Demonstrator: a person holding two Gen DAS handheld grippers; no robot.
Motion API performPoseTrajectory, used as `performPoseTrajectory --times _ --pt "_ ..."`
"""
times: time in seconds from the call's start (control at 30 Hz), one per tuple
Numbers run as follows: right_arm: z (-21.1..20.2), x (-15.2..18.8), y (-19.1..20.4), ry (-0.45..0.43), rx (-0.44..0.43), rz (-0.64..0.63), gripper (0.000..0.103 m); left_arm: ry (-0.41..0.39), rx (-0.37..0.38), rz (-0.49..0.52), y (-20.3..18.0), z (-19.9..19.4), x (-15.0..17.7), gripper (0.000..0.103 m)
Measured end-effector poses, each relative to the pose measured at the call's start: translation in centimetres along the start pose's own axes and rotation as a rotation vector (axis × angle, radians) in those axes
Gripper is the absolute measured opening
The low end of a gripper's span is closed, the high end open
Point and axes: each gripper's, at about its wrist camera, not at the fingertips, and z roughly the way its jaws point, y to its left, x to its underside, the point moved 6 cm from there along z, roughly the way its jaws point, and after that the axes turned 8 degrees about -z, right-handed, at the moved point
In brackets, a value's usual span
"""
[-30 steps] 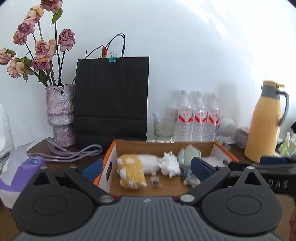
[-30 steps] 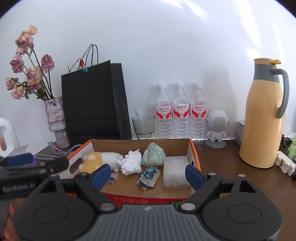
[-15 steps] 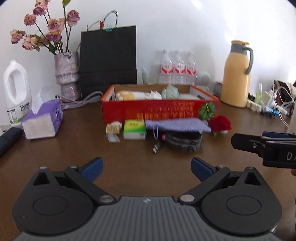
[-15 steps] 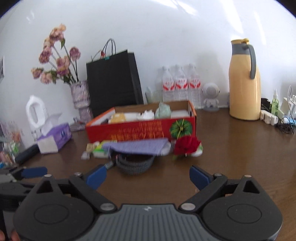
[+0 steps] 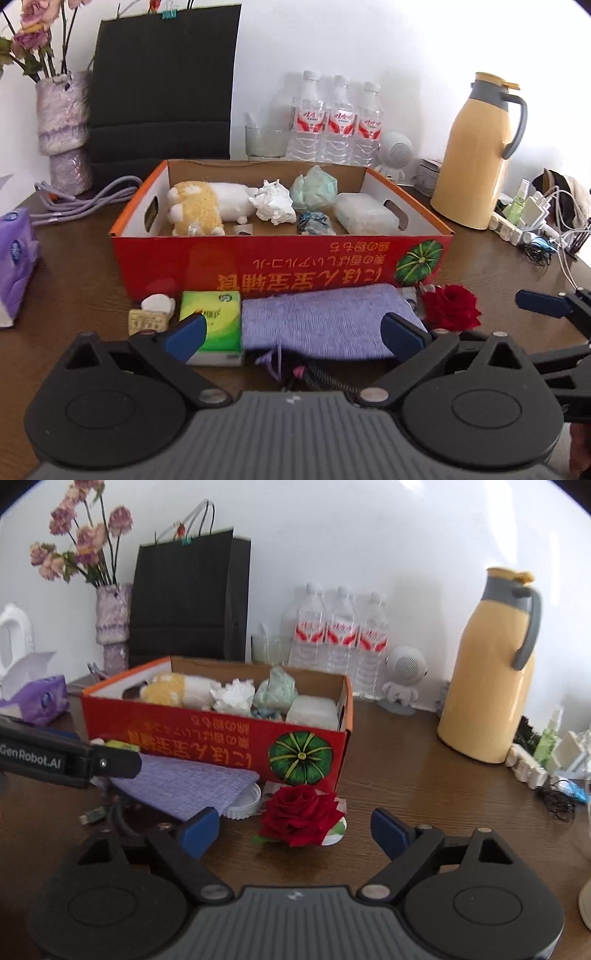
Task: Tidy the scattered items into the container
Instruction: 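Grasp the purple cloth pouch with the left gripper while the right gripper grasps the red rose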
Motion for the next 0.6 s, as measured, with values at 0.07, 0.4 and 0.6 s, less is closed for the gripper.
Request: performPoseTrajectory --times 0.07,0.4,0.6 --pt "2.1 -0.1 -0.1 0.045 -0.008 -0.010 0.081 0.009 -0.004 0.004 -0.2 0.9 -0.2 0.082" --pt "2.8 0.1 -0.2 0.046 -0.024 -0.011 0.048 -0.066 0.024 -0.112 1.1 -0.8 -0.5 0.003" --pt "-2.8 -0.9 -0.9 -0.048 -0.030 0.054 0.047 -0.184 0.102 -0.157 0.3 -7.9 -0.7 0.002"
